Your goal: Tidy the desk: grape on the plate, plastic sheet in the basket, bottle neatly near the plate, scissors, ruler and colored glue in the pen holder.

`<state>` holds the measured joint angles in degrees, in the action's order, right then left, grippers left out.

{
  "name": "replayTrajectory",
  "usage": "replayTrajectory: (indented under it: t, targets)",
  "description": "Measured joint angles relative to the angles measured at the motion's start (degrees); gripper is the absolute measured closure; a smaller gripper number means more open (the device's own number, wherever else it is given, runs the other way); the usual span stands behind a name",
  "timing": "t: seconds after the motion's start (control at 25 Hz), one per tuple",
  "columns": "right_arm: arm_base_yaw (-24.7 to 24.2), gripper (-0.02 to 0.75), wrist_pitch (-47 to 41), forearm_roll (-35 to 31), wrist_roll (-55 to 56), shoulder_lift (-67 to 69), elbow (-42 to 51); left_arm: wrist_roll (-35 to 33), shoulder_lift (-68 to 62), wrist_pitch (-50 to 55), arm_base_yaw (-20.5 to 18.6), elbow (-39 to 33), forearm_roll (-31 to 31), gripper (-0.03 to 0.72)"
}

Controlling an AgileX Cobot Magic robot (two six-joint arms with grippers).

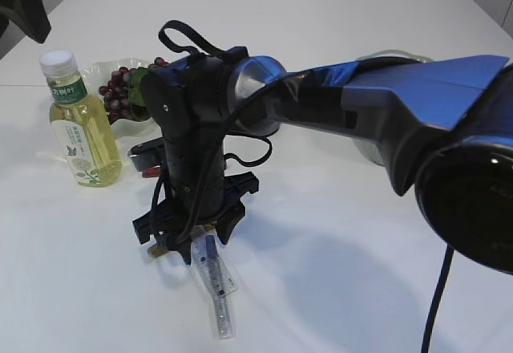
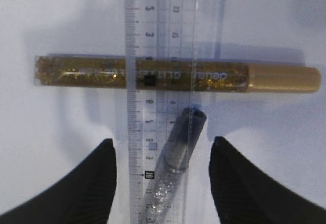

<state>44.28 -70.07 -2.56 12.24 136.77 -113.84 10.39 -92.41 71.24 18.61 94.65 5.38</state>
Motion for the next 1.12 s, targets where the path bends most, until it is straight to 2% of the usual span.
replayTrajectory:
  t: [1.12]
  targets:
    - [0.0,0.278,0.1,0.0,0.1,1.5,-1.7,-0.1,0.0,0.0,0.0,0.0,0.2,0.329]
